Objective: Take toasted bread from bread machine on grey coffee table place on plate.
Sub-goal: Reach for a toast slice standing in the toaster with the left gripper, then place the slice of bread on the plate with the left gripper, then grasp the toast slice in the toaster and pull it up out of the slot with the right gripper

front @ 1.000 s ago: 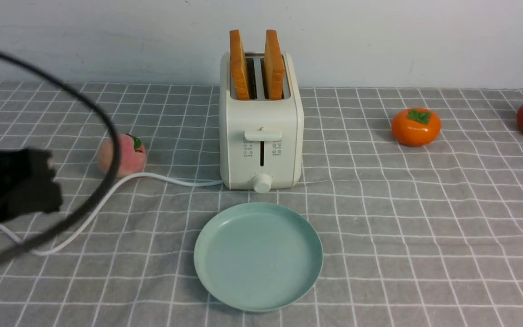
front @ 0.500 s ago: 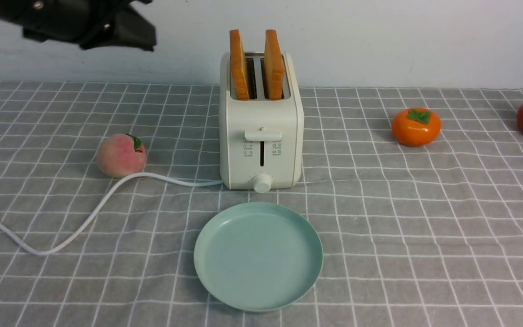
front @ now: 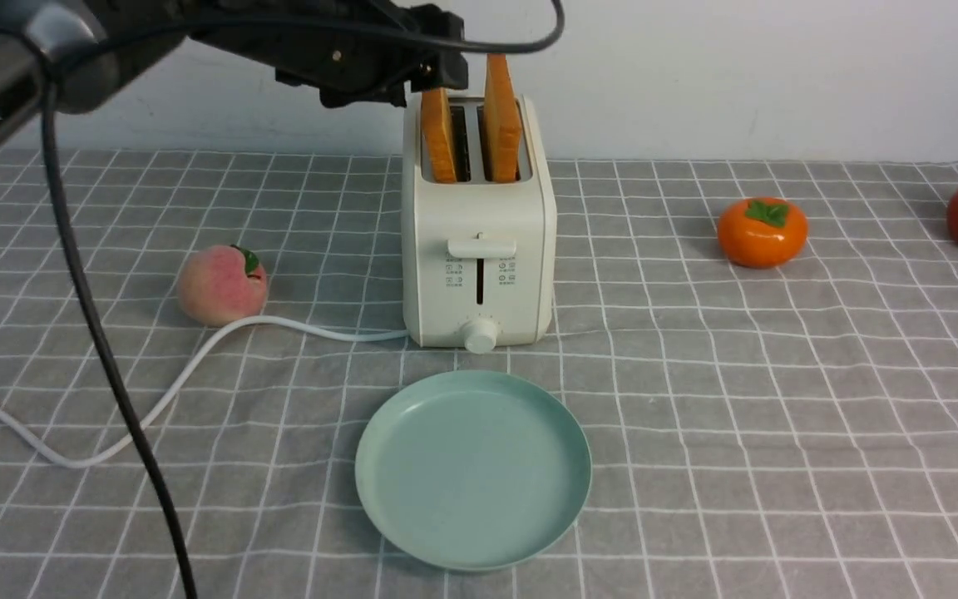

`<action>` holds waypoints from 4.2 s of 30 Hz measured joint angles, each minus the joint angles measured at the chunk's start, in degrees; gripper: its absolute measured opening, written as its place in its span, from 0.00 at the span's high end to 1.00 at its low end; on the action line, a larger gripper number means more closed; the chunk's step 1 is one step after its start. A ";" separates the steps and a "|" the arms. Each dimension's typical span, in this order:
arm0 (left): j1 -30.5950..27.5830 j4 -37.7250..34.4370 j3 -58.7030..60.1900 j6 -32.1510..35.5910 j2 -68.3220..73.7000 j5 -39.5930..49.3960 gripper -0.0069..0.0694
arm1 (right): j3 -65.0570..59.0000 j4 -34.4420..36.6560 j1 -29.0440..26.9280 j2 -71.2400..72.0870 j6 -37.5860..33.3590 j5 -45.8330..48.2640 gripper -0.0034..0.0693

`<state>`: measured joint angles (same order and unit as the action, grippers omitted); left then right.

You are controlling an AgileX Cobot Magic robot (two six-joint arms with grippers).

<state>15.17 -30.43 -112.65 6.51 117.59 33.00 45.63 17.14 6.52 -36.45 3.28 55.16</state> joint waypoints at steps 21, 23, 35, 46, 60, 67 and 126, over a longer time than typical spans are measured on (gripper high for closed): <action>0.01 0.79 -3.90 -0.69 -11.71 5.77 0.83 | 0.00 0.16 0.00 0.00 0.00 -0.65 0.94; 0.01 1.86 -4.23 -0.88 -16.35 12.09 0.83 | 0.00 0.16 0.00 0.00 0.00 -1.09 0.94; 0.43 -7.04 28.80 4.20 -26.83 19.41 0.83 | 0.00 0.54 0.00 0.00 0.00 -1.53 0.92; 5.60 -36.61 52.46 27.88 -21.56 -0.96 0.83 | -0.04 0.62 0.00 0.00 0.00 -2.20 0.91; 5.60 -26.17 52.64 27.21 -18.86 -3.55 0.43 | -0.04 0.66 0.00 0.00 0.00 -2.85 0.90; 5.60 -8.82 52.64 18.64 -22.97 -4.31 0.41 | 1.78 0.66 0.00 -0.85 0.32 -0.27 0.89; 5.47 24.20 73.47 -25.22 -78.18 15.81 0.93 | 81.22 -3.72 16.31 -64.91 -6.27 6.13 0.85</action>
<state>20.64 -6.23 -39.19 -18.71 39.41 48.81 126.85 13.42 22.83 -101.36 -2.98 61.29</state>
